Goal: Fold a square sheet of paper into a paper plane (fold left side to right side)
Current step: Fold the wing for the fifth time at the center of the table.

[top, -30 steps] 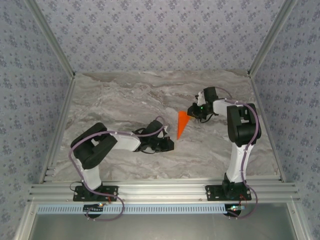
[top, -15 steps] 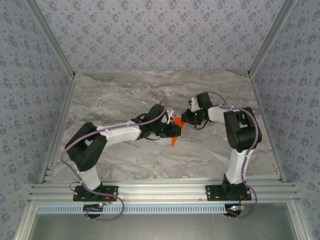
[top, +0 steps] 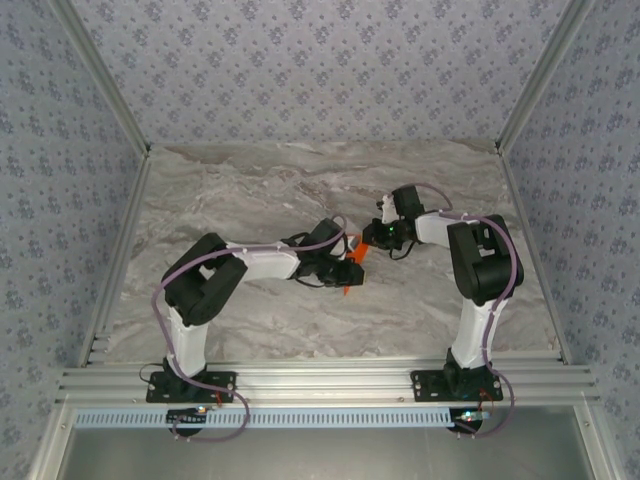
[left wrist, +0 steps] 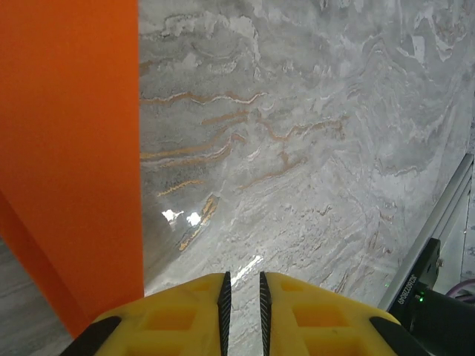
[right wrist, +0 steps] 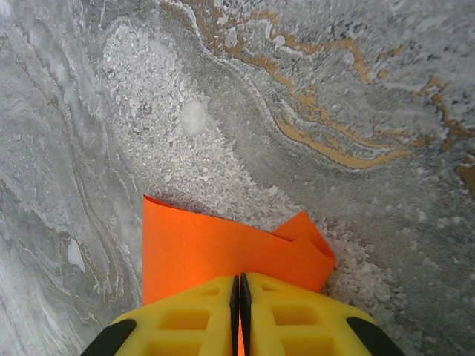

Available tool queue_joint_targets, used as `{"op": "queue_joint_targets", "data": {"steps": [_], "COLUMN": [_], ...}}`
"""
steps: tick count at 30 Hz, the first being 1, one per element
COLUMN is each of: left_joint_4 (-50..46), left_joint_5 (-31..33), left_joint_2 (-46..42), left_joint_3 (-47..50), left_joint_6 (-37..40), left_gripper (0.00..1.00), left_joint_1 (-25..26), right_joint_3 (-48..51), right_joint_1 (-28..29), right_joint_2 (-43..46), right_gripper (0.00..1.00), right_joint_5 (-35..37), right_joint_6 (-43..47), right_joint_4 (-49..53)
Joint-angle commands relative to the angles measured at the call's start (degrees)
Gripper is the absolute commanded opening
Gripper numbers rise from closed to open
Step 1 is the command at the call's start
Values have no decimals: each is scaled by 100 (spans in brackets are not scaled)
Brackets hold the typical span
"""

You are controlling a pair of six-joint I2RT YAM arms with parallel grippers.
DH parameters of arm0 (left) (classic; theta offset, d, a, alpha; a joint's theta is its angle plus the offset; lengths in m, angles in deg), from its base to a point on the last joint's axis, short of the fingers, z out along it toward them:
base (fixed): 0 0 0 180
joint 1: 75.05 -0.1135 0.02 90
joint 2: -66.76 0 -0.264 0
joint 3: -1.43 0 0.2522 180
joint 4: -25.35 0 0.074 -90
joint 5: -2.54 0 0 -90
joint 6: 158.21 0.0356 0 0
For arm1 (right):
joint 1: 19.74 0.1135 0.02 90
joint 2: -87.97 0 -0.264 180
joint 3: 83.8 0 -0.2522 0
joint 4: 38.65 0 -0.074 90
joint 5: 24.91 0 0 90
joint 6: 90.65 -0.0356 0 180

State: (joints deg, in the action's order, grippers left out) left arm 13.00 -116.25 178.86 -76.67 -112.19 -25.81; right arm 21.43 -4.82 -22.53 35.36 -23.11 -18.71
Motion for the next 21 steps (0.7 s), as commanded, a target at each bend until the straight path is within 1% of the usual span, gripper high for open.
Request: {"op": "queue_joint_targets", "data": {"steps": [1,4,10,16,21], "left_joint_4": [199,617,1580,1757,1750], "left_joint_5": [76,26,-153,-153,-127], "left_joint_2": [92,84,120,108,91], "left_joint_3": [298,624,1249,1413,1451], "left_joint_6": [-70,-270,-732,-822,-827], "left_gripper": [18,15,14,13,12], "left_joint_1": [26,19,-63,-48,-53], "right_joint_3": [169,169,18,115,600], "right_joint_1": [99,59,10,-69,67], "right_joint_2": [-20,173,535,1204,1535], "right_gripper": [15,15,16,17,16], "right_joint_5": [157,84,35,111,-107], "right_joint_6": [48,63,145,189,0], "right_joint_4": [674,620,801,872,580]}}
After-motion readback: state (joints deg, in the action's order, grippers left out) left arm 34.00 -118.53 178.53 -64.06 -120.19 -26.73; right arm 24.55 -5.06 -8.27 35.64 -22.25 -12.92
